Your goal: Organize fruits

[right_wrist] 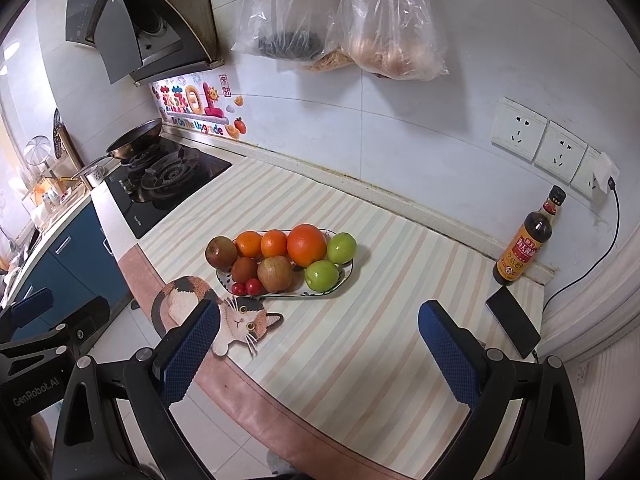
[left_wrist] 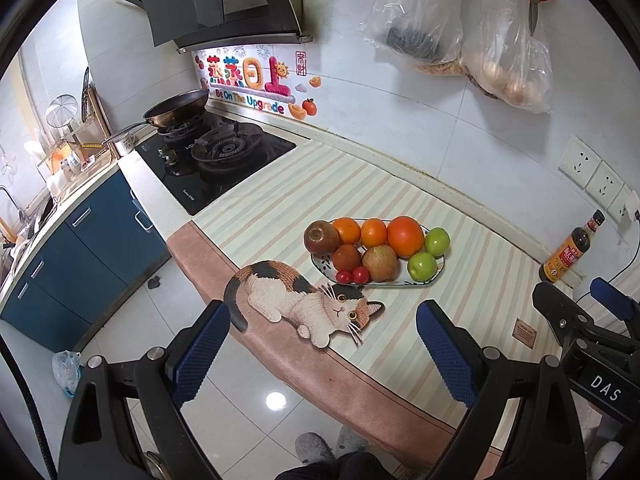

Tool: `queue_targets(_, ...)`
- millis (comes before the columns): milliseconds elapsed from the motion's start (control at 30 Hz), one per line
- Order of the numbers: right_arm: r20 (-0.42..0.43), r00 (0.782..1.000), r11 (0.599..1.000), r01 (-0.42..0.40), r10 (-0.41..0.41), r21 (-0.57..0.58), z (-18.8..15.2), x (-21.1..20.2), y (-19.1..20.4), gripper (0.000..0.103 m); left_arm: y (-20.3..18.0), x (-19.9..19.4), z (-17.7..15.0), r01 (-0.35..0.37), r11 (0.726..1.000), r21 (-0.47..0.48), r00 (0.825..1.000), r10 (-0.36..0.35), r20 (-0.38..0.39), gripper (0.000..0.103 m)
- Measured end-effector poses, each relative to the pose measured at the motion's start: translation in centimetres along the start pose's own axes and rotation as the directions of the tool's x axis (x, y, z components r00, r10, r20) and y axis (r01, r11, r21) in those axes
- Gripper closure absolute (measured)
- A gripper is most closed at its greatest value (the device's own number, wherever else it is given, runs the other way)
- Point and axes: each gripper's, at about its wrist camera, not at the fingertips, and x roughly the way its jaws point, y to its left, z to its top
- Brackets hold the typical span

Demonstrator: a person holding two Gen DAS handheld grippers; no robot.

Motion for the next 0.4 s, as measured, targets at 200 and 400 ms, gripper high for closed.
queue_targets(200,-0.003,1.0,1.0,0.0,0.0,0.0,-0.09,-0.03,0.04,0.002,0.03,-0.11,-0.17,-0.003,1.0,-0.004,1.0,0.003,-0.001,0.008)
queue_targets(400,-0.005,1.0,1.0,-0.003,0.003,-0.003,-0.04,-0.05,0.13,0.002,-0.04,-0.42,-0.7,-0.009,1.0,-0.007,1.0,0.009,0.007,0.008)
